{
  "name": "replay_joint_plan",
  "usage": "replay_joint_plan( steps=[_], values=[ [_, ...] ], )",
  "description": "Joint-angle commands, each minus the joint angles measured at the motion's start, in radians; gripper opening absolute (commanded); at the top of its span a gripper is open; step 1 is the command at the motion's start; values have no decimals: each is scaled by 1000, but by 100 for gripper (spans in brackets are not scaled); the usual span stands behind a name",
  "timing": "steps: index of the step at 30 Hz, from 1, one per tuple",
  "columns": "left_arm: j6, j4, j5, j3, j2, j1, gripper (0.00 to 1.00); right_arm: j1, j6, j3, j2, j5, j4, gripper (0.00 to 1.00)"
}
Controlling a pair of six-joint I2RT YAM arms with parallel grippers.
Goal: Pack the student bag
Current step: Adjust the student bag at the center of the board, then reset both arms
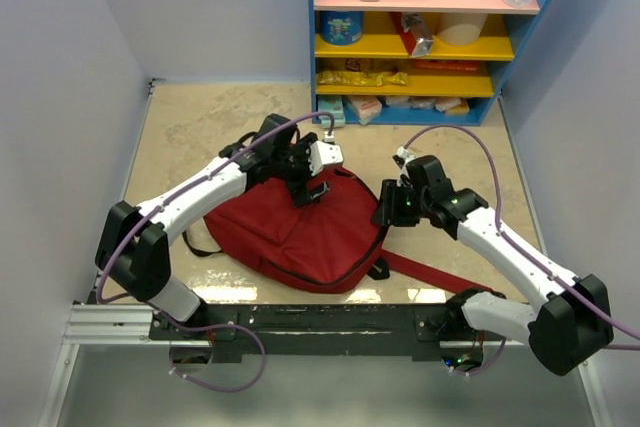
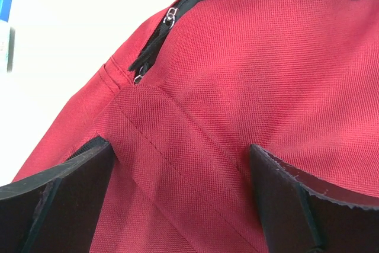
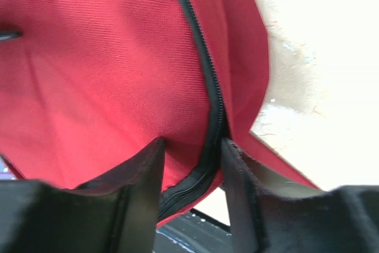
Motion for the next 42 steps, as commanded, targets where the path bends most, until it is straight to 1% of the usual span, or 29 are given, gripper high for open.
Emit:
replay_joint_plan(
  steps=[1, 6, 8, 11, 14, 17, 19, 20, 21, 23, 24, 27, 30, 32, 35, 37, 39, 42],
  values=[
    [-30, 54, -133, -68, -20, 53, 97, 3, -21, 90, 68, 73, 32, 41],
    [-83, 97, -228, -121, -29, 125, 95, 3, -70, 197, 227, 82, 60, 32],
    [-102, 114, -249, -143, -37, 174, 94, 5, -86, 254, 304, 77, 75, 32],
    [-116, 114, -216, -161, -63, 220, 94, 5, -95, 346, 385, 76, 87, 32],
    [-139, 129, -184, -180, -100, 221, 94, 5, -104, 426, 435, 87, 89, 33],
    [-192, 109, -144, -141, -97, 221, 96, 5, -118, 492, 468, 99, 78, 36],
    [-232, 74, -108, -85, -90, 221, 100, 3, -126, 526, 476, 99, 63, 47],
    [-244, 63, -98, -65, -92, 221, 100, 3, -124, 530, 469, 103, 61, 54],
    [-261, 59, -81, -27, -95, 221, 100, 3, -123, 529, 435, 102, 67, 69],
    [-310, 33, -70, 23, -104, 219, 100, 3, -115, 514, 392, 100, 93, 81],
    [-342, 22, -67, 71, -106, 219, 100, 3, -107, 508, 348, 103, 113, 99],
    [-388, -47, -49, 177, -106, 221, 100, 3, -93, 504, 300, 102, 106, 99],
    [-416, -102, -45, 243, -123, 221, 100, 3, -101, 508, 262, 102, 84, 99],
    [-421, -115, -50, 253, -143, 221, 100, 3, -104, 489, 234, 106, 81, 99],
    [-412, -92, -107, 210, -193, 224, 100, 3, -100, 439, 185, 113, 101, 99],
    [-401, -57, -136, 147, -235, 237, 100, 3, -89, 390, 162, 119, 123, 99],
    [-415, -34, -138, 94, -262, 253, 100, 3, -78, 354, 122, 120, 152, 99],
    [-438, -14, -134, 55, -273, 283, 100, 3, -67, 298, 87, 126, 170, 99]
  ],
)
